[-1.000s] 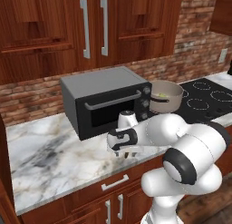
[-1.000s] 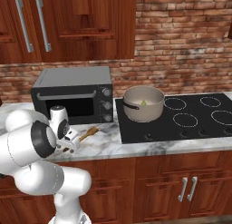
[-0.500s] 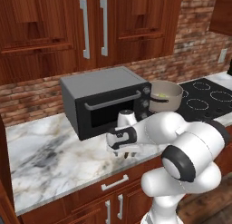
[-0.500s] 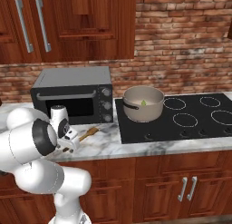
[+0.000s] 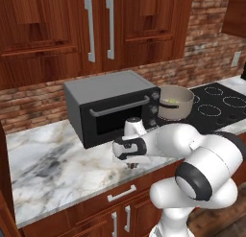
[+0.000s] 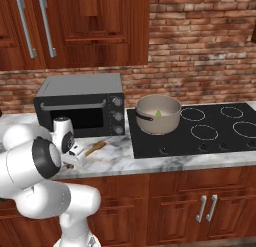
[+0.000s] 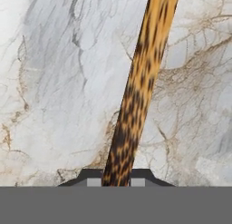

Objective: Put the eggplant and lemon wedge in the pot. Retrieve the spatula and lightly stir the vegetables in the pot.

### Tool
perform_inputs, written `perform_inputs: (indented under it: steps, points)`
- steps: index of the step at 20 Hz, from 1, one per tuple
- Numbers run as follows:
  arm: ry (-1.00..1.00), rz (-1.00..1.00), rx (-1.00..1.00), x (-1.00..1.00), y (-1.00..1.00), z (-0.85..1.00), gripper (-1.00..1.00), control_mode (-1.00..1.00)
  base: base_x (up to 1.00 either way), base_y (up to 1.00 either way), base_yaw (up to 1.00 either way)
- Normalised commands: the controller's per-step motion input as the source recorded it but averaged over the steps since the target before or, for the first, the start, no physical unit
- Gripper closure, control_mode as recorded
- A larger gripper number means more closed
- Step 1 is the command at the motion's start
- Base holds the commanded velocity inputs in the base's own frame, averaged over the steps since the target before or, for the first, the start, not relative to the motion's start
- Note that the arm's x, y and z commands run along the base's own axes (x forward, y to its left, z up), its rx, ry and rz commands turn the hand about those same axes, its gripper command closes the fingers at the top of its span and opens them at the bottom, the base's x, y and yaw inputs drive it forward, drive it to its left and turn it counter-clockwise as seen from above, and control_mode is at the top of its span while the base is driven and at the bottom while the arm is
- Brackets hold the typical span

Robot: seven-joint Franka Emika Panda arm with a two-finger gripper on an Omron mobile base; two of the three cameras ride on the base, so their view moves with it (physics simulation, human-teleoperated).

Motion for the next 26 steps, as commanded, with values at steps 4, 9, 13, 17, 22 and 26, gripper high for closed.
perform_inputs:
  steps: [4, 9, 13, 17, 22, 26]
  points:
    - [0.0, 0.0, 0.0, -0.13, 0.0, 0.0, 1.0, -1.0, 0.0, 0.0, 0.0]
    - [-0.03, 0.03, 0.04, -0.17, -0.2, 0.22, 1.0, -1.0, 0.0, 0.0, 0.0]
    - [0.0, 0.08, 0.08, -0.33, -0.36, 0.82, 1.0, -1.0, 0.0, 0.0, 0.0]
    - [0.02, 0.13, 0.03, -0.58, -0.5, 1.0, 1.0, -1.0, 0.0, 0.0, 0.0]
    - [0.06, 0.1, 0.0, -0.93, -0.61, 0.93, 1.0, -1.0, 0.0, 0.0, 0.0]
    - [0.0, 0.11, 0.0, -0.86, -0.46, 0.93, 1.0, -1.0, 0.0, 0.0, 0.0]
